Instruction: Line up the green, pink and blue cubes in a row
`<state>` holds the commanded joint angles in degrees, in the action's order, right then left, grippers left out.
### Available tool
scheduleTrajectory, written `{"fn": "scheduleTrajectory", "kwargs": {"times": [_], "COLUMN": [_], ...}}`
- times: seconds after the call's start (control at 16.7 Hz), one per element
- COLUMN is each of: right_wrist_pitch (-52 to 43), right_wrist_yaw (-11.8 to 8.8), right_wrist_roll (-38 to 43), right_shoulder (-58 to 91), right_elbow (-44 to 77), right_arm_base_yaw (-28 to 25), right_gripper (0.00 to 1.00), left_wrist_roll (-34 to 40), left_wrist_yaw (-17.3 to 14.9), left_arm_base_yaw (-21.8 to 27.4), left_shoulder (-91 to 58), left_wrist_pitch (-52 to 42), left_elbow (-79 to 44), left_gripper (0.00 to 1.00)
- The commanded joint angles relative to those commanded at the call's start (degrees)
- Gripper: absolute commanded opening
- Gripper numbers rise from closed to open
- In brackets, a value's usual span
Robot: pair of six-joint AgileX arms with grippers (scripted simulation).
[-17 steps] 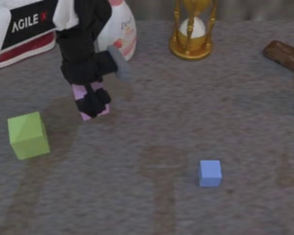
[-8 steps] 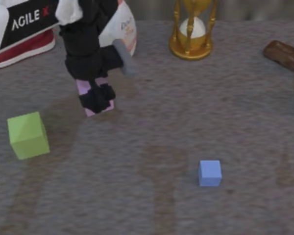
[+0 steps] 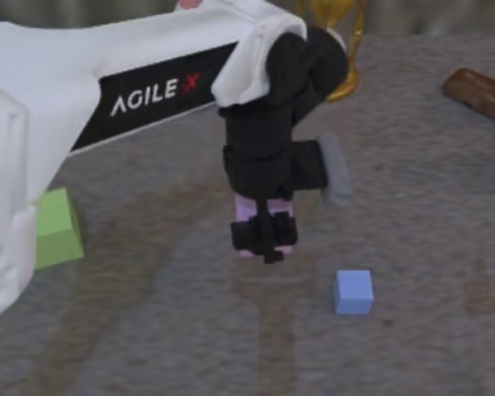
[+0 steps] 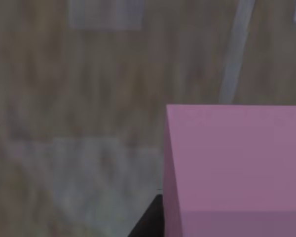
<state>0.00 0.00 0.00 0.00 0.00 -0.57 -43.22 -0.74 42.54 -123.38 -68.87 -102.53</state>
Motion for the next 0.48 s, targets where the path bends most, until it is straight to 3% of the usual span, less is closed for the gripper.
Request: {"fn": "scheduleTrajectory", "kwargs": {"times": [0.18,0.48], "right_wrist_pitch": [0.0,0.0], "right_wrist_yaw": [0.0,0.0], "right_wrist_roll": [0.0,0.0], "right_shoulder": [0.0,0.0], "right_elbow": [0.0,0.0], "right_arm_base_yaw": [0.0,0.0], "right_gripper": [1.0,1.0], "left_wrist_roll": [0.5,0.4], "left_wrist_yaw": [0.0,0.0], "left_arm_base_yaw": [4.2,4.2], "left_shoulder": [1.3,1.1], "left_wrist_pitch": [0.0,0.2], "left_elbow": [1.3,1.2], "left_gripper": [0.0,0.0]}}
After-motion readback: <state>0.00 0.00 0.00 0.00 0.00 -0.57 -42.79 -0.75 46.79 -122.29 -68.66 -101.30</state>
